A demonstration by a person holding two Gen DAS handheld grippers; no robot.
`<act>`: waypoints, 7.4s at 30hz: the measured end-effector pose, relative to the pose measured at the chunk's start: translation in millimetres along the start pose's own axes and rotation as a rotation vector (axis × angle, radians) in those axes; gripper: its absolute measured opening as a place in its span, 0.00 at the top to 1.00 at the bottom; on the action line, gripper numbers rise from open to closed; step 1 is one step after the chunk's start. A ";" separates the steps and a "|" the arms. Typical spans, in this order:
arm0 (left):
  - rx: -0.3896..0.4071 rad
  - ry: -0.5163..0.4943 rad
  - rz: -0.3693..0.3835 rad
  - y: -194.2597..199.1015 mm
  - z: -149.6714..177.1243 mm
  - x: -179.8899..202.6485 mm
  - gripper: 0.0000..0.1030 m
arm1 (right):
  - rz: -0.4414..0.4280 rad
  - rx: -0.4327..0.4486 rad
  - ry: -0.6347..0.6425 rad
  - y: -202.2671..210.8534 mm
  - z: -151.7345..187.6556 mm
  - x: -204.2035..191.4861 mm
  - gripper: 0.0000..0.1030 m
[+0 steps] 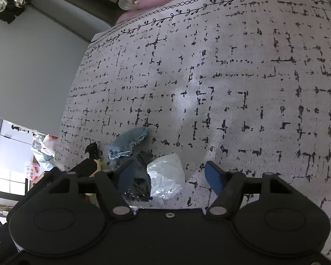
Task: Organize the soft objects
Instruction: 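Close the left gripper on the burger plush while the right gripper grasps the white bag, then carry the burger plush and white bag toward the box with both grippers, then open the left gripper to drop the burger plush into the box, then lower the white plastic bag into the box and open the right gripper, then move both grippers over the tissue pack and clear plastic bag on the bed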
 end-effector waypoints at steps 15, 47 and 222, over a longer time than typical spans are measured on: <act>-0.035 0.062 -0.079 -26.2 3.5 -6.6 0.50 | 0.032 -0.017 0.075 -20.5 -0.9 -3.2 0.63; 0.146 0.002 -0.023 109.6 -2.8 -24.3 0.52 | -0.112 0.181 0.338 67.8 -1.1 -73.0 0.63; 0.146 -0.041 -0.043 170.7 -7.5 -58.1 0.01 | -0.158 0.227 0.359 132.6 12.5 -83.6 0.00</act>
Point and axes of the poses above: each gripper's, at about its wrist camera, not at the fingertips, and y roughly against the way its jaws point, x to its right, z to its underside, the point moved 5 cm from there along -y, roughly the way its jaws point, and after that the axes turned 10 degrees about -z, right-handed, at the moved point
